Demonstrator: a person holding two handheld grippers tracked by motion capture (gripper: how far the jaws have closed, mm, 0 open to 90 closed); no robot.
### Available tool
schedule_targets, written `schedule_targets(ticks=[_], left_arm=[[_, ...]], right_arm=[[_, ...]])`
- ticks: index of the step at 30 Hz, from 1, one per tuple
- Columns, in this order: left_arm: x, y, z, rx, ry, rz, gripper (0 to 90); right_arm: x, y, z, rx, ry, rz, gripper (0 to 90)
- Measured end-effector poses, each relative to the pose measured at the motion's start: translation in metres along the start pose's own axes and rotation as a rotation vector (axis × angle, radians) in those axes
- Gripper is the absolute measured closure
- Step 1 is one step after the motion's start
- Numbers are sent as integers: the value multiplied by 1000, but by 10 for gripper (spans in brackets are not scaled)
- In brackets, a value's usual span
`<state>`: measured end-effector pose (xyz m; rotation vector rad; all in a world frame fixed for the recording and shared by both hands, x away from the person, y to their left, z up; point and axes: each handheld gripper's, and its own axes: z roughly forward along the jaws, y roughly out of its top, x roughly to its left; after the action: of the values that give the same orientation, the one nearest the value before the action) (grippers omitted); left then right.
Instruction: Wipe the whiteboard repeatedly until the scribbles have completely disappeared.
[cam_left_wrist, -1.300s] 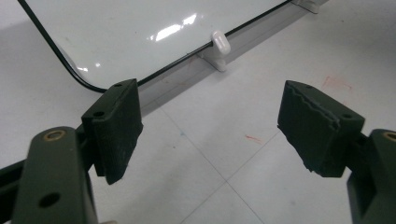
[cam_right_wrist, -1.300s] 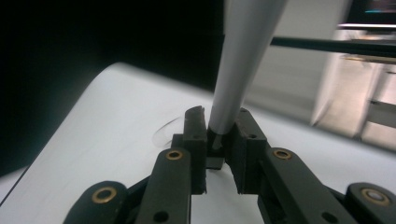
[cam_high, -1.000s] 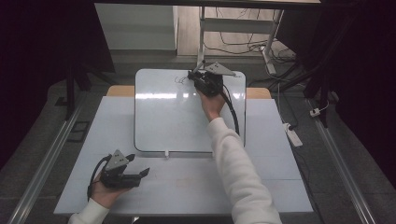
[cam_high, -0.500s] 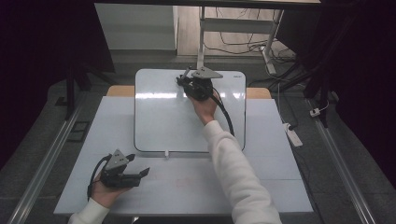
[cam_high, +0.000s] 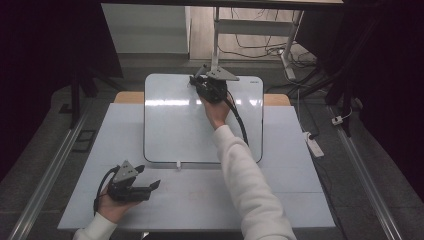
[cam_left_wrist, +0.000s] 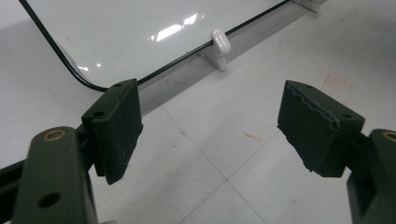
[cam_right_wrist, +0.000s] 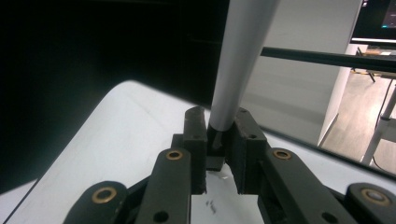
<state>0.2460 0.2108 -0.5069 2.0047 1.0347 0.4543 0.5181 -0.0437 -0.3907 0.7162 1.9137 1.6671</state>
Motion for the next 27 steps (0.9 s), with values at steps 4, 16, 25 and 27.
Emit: schedule_targets(ticks=[4,16,25,27], left_arm=[[1,0,1,5,0,-3,226],[1,0,1,7,-1,2,226],[1,-1,0,2,2,-2,226],[1,-1,-1,1,2,0,227]], right_arm=[[13,-5,5,35,47,-61,778],[20,-5,5,67,66,-102,778],[12,-8,-10,74,41,-68,778],[9,-11,-15,81,46,-72,778]])
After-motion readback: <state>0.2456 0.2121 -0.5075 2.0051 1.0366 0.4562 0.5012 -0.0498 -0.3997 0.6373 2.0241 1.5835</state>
